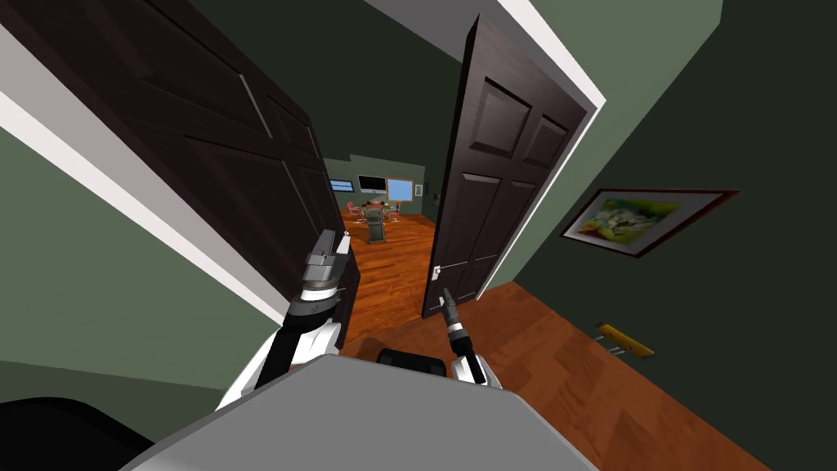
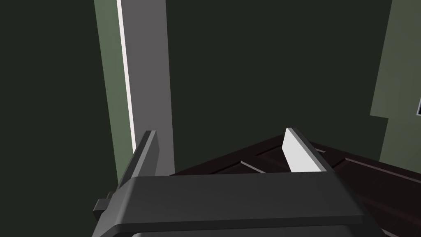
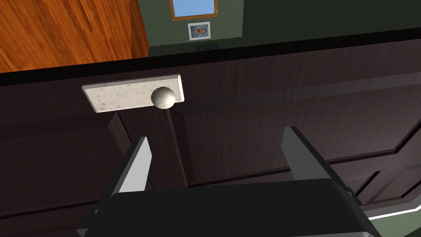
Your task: Push the door open
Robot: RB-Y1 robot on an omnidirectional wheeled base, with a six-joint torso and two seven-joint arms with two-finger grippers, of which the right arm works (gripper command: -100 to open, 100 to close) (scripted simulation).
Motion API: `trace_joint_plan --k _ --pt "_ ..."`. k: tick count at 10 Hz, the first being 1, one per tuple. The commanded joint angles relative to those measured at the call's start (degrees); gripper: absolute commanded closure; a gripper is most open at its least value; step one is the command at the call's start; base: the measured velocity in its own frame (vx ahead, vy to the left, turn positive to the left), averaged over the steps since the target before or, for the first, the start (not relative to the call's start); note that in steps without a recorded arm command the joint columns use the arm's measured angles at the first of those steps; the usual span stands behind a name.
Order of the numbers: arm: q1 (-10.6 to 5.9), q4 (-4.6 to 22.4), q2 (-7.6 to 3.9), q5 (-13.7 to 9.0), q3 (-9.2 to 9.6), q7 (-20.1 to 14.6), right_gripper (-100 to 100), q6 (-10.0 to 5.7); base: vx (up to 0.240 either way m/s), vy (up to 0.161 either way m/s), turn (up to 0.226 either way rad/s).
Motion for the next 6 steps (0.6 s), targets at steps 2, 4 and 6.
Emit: trace_joint_plan --k 2,4,6 --pt "-1.39 3.37 -0.3 -0.48 0.96 -0.14 -100 -0.94 0.065 -0.09 0.074" --pt "-2.22 5.61 -0.53 -0.82 1.69 -0.21 -100 -1.59 0.059 -0.089 0.079" --pt "-3.23 8.33 -0.82 -1.22 2.57 -0.29 -100 -2.39 0.078 -0.085 0.09"
